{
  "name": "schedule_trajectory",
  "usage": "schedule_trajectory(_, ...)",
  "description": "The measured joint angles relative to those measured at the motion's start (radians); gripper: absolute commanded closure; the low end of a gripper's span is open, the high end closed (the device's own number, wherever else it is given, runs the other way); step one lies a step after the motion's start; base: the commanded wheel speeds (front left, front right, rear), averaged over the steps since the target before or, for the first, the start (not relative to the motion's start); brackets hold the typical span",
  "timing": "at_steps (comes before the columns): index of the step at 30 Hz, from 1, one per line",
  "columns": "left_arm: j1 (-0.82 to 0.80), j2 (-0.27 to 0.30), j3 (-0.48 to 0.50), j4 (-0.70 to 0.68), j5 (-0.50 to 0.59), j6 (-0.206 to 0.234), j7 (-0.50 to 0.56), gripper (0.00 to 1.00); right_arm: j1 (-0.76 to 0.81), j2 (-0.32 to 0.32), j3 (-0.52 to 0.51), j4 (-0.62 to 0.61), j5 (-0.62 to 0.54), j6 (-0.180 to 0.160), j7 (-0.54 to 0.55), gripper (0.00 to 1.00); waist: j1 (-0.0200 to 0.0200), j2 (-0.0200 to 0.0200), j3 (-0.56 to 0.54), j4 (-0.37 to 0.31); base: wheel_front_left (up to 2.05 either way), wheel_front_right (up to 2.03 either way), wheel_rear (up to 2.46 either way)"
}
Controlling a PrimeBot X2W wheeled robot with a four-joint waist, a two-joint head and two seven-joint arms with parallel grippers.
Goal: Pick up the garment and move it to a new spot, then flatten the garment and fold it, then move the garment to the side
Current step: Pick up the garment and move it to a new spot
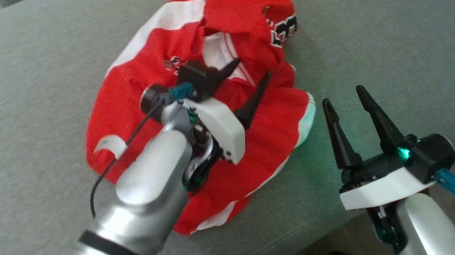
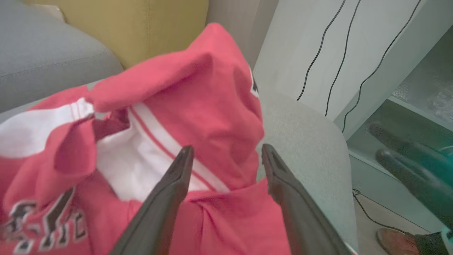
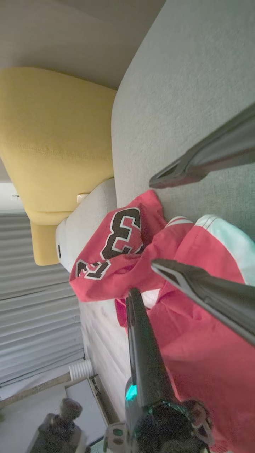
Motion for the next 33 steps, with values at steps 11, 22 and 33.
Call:
schedule_trajectory(11,-0.148,0.0,-0.078,0.128,-0.093,0.021,-0.161,1.0,-0.014,0.001,0.019,0.007,0.012,0.0,0.0,0.0,0.0,0.0,0.016,-0.085,0.0,0.0,0.0)
schedule_trajectory(22,-0.388,0.005,0.076,-0.003,-0.03,-0.017,-0.185,1.0,-0.009,0.0,0.014,0.017,0.009,0.0,0.0,0.0,-0.0001,0.0,-0.068,-0.061,0.0,0.0,0.0)
schedule_trajectory(33,-0.421,0.156,0.421,-0.202,0.05,-0.027,-0.191,1.0,0.076,0.001,-0.013,0.039,-0.036,0.0,0.0,0.0,-0.0001,0.0,-0.18,0.053,0.0,0.0,0.0)
